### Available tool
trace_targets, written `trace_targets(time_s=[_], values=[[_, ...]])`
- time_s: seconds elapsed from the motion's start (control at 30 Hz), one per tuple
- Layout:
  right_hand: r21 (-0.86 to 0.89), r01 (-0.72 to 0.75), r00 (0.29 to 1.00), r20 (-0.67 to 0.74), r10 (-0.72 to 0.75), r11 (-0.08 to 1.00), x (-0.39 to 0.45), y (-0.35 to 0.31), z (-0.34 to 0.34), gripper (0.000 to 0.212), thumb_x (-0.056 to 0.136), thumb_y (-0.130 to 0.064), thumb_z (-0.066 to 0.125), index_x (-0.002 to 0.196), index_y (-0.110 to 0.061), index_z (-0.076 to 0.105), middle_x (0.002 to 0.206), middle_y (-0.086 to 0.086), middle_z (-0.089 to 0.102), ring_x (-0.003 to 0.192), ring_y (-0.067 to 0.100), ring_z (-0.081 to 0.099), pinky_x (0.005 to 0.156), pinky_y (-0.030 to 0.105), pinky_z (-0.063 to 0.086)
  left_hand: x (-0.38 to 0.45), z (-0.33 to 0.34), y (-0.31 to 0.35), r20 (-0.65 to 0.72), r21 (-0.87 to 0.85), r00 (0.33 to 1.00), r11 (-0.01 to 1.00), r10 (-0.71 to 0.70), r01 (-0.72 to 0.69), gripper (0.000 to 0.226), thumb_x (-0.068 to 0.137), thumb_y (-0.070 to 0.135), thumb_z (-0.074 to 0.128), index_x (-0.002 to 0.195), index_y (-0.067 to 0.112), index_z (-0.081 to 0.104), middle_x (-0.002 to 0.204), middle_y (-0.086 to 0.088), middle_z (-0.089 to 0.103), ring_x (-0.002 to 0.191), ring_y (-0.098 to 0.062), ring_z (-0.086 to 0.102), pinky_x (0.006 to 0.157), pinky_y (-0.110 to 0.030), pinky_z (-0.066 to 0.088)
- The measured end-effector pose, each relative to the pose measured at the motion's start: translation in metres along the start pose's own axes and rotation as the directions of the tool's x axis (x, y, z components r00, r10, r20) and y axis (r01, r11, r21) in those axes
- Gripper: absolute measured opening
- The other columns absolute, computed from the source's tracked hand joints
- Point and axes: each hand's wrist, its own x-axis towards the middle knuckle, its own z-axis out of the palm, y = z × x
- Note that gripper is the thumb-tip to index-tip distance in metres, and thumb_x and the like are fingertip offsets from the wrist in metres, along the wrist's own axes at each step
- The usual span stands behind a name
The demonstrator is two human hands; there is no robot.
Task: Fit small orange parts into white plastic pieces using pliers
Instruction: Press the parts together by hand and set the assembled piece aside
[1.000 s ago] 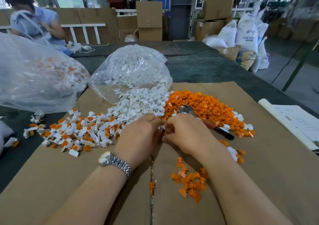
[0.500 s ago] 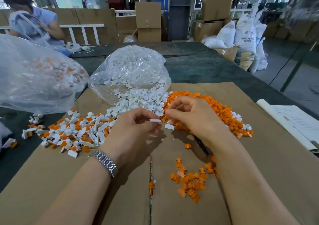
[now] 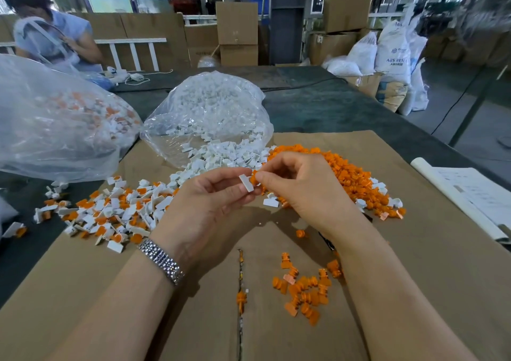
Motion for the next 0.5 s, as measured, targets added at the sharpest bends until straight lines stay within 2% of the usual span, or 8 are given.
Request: trace_targets(time_s=[0.17, 0.23, 0.3, 0.4, 0.5], values=[[-0.021, 0.019, 0.998, -0.058, -0.020, 1.000, 0.000, -0.001, 0.012, 0.006, 0.093, -0.021, 0.072, 0.091, -0.016, 0.072, 0.079, -0.003, 0.074, 0.077, 0.009, 0.069, 0.074, 0.030, 0.057, 0.000, 0.001, 0.001, 0.000, -0.081, 1.000, 0.997, 0.015, -0.015, 0.024, 0.078, -0.006, 0.067, 0.101, -0.003, 0.075, 0.098, -0.021, 0.077, 0.087, -0.025, 0.077, 0.075, -0.024, 0.061], [-0.025, 0.017, 0.995, -0.095, -0.019, 1.000, 0.000, -0.001, 0.017, 0.007, 0.093, -0.022, 0.072, 0.089, -0.016, 0.072, 0.080, -0.002, 0.072, 0.076, 0.012, 0.068, 0.072, 0.035, 0.057, 0.000, 0.002, 0.001, -0.014, -0.097, 0.999, 0.995, 0.034, -0.035, 0.022, 0.078, -0.005, 0.068, 0.097, 0.000, 0.077, 0.097, -0.020, 0.077, 0.088, -0.024, 0.077, 0.076, -0.024, 0.060], [-0.020, 0.013, 0.993, -0.119, -0.015, 1.000, -0.001, -0.001, 0.022, 0.008, 0.092, -0.023, 0.072, 0.086, -0.019, 0.071, 0.076, -0.005, 0.070, 0.069, 0.006, 0.062, 0.065, 0.030, 0.051, -0.001, 0.003, 0.000, -0.034, -0.104, 0.998, 0.993, 0.047, -0.051, 0.020, 0.078, -0.004, 0.069, 0.091, 0.005, 0.080, 0.096, -0.018, 0.078, 0.090, -0.024, 0.077, 0.076, -0.024, 0.060], [-0.017, 0.006, 0.991, -0.130, -0.008, 1.000, -0.001, -0.001, 0.025, 0.009, 0.092, -0.024, 0.072, 0.083, -0.022, 0.070, 0.074, -0.008, 0.068, 0.066, 0.002, 0.058, 0.064, 0.023, 0.046, -0.001, 0.002, 0.000, -0.045, -0.101, 0.997, 0.993, 0.055, -0.060, 0.019, 0.078, -0.003, 0.070, 0.090, 0.007, 0.081, 0.099, -0.018, 0.078, 0.092, -0.024, 0.077, 0.077, -0.023, 0.060], [-0.007, -0.004, 0.999, -0.046, 0.004, 1.000, -0.001, -0.001, 0.016, 0.008, 0.089, -0.028, 0.077, 0.088, -0.023, 0.071, 0.076, -0.010, 0.066, 0.066, 0.001, 0.056, 0.066, 0.021, 0.047, 0.001, 0.000, 0.002, -0.035, -0.110, 0.999, 0.993, 0.036, -0.039, 0.019, 0.077, -0.002, 0.070, 0.092, 0.006, 0.081, 0.099, -0.018, 0.077, 0.093, -0.024, 0.077, 0.077, -0.023, 0.060]])
